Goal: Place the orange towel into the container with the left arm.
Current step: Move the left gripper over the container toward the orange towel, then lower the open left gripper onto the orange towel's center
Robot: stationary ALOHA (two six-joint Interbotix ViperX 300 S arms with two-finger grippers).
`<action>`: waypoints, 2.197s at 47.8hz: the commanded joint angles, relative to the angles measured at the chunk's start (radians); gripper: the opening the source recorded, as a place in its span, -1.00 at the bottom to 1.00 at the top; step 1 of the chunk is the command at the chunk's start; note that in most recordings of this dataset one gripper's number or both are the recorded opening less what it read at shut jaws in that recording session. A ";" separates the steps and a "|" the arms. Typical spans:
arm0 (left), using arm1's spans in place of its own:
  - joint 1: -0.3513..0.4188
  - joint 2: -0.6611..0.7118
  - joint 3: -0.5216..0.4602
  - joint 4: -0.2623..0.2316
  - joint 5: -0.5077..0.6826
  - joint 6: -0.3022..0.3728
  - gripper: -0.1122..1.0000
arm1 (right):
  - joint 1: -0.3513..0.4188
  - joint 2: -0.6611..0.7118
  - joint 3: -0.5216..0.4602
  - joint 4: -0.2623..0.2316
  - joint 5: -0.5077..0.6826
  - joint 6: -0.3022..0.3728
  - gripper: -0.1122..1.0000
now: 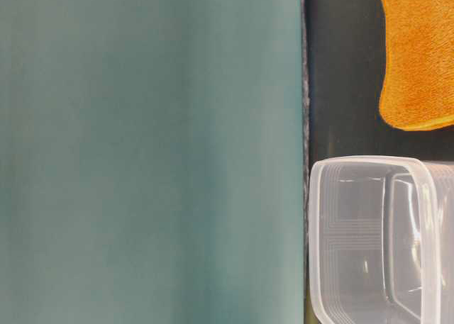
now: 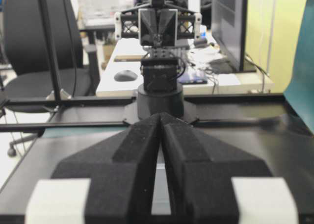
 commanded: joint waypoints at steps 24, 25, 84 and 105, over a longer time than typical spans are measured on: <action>-0.006 0.488 -0.552 0.040 0.545 -0.037 -0.80 | -0.020 -0.110 -0.009 0.006 0.187 0.003 -0.79; -0.008 0.508 -0.571 0.040 0.557 -0.037 -0.80 | -0.021 -0.117 -0.008 0.005 0.192 0.003 -0.79; -0.003 1.517 -1.422 0.041 1.152 0.041 0.83 | 0.026 -0.272 -0.035 0.015 0.290 0.038 0.66; 0.011 1.565 -1.431 0.041 1.170 0.094 0.82 | 0.034 -0.270 -0.035 0.015 0.279 0.040 0.66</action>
